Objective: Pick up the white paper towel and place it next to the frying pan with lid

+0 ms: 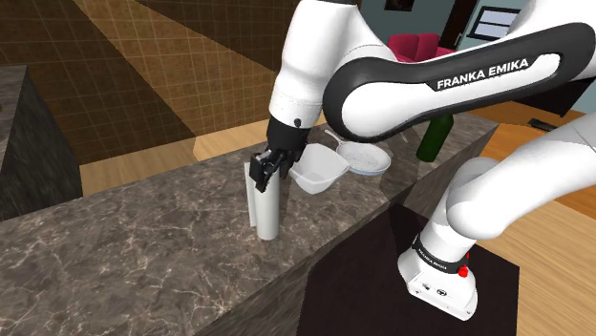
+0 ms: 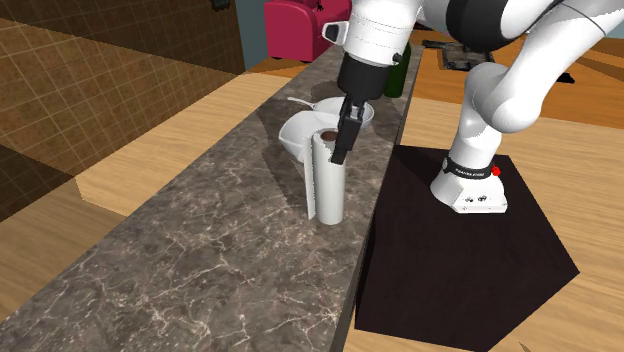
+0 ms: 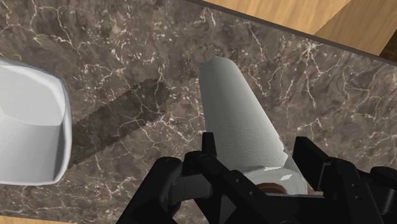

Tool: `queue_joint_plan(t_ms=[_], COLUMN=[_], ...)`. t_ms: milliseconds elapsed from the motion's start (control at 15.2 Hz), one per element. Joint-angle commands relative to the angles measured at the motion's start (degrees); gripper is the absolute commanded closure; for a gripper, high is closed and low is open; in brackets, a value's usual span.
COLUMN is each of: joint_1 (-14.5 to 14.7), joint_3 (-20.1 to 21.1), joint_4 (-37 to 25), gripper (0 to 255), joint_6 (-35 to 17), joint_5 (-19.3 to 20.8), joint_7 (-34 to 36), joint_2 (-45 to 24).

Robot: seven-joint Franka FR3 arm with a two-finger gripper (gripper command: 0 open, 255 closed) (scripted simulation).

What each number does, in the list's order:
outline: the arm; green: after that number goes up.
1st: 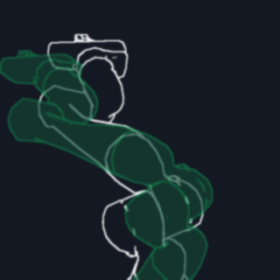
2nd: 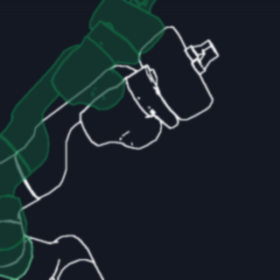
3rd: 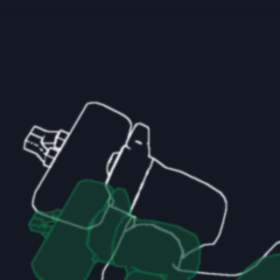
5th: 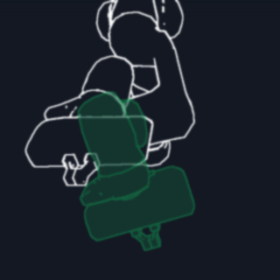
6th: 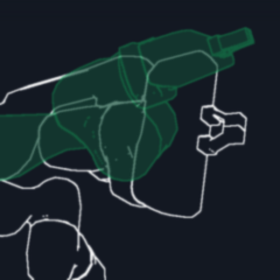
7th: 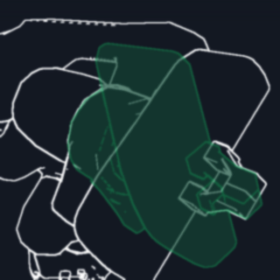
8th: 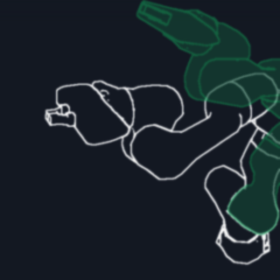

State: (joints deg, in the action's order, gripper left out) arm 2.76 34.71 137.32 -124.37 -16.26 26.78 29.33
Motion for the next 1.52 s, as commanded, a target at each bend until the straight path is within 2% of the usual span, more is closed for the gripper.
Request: queue_joint_plan(t_ms=[0, 1452], joint_1=[-0.09, -1.27], joint_3=[-0.35, -3.77], joint_4=[-1.28, -17.63], gripper=[255, 255], joint_6=[1.51, 18.33], joint_5=[0.21, 2.58], joint_7=[0.00, 0.41], joint_2=[0.20, 0.60])
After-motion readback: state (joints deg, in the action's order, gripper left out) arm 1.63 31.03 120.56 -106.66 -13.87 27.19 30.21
